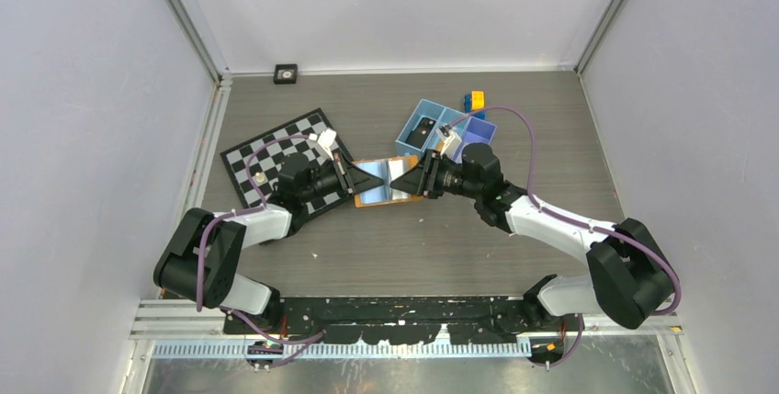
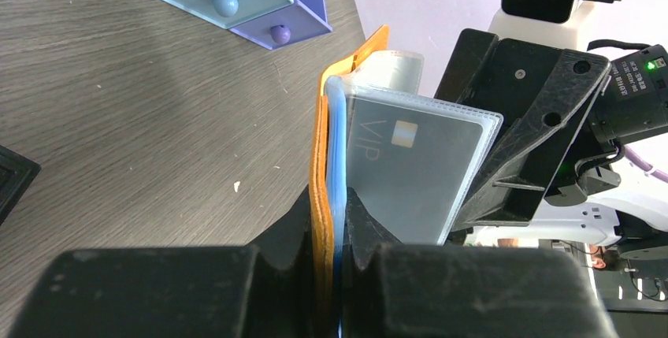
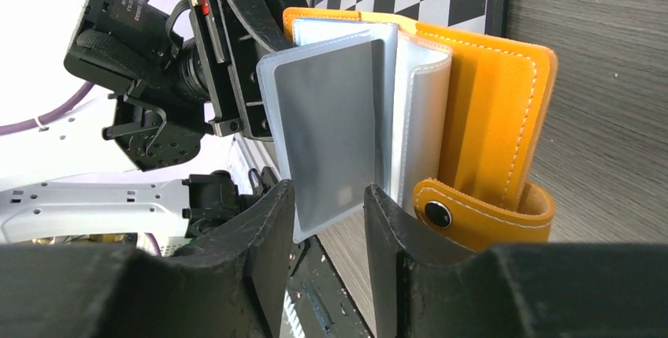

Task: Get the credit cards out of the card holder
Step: Remove the credit card from the card holder.

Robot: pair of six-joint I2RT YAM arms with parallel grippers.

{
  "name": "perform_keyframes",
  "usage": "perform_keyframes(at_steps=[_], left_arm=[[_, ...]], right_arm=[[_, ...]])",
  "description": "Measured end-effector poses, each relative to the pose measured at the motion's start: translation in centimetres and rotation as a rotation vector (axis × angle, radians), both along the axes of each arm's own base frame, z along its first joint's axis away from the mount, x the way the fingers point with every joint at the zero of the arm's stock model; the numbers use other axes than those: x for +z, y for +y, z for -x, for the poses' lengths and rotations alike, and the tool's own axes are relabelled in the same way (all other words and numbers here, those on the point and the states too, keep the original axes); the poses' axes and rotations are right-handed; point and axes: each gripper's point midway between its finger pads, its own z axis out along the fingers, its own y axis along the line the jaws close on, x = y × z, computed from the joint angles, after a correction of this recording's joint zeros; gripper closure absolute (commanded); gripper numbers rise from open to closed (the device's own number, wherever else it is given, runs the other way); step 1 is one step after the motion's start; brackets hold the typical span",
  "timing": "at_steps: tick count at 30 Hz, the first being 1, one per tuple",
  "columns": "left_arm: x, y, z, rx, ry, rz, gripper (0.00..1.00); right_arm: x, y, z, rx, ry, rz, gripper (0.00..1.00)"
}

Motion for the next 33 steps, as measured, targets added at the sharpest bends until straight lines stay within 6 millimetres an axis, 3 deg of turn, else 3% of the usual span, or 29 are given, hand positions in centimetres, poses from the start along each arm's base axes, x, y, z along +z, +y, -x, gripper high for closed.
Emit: perform_keyframes(at_steps=[8,13,19,26,33], left_arm=[[0.0,0.0,0.0,0.000,-0.001,0.000,1.00],[-0.2,0.0,0.0,0.001,0.005,-0.007,1.00],[-0.9,0.2,-0.1,0.012,0.016,-0.030,1.00],[-1.3,0.6,-0.2,0.033,0.022,-0.059,1.00],[-0.8,0.8,-0.1,0.040,0.002,-0.067,1.00]], right_arm=[[-0.6,0.0,0.2,-0.006,-0.011,0.039,0.52],[-0.4,-0.2,0.3,-0.038,-0.046,0.105,0.57],[-0.9,-0.6,0.0,-0.081,-0.069,0.199,0.69],[-1.9,-1.5,-0.6,-0.133,-0.081,0.296,0.69],[-2.8,-1.9,-0.2,-0.141,-0.089,0.375,0.63]])
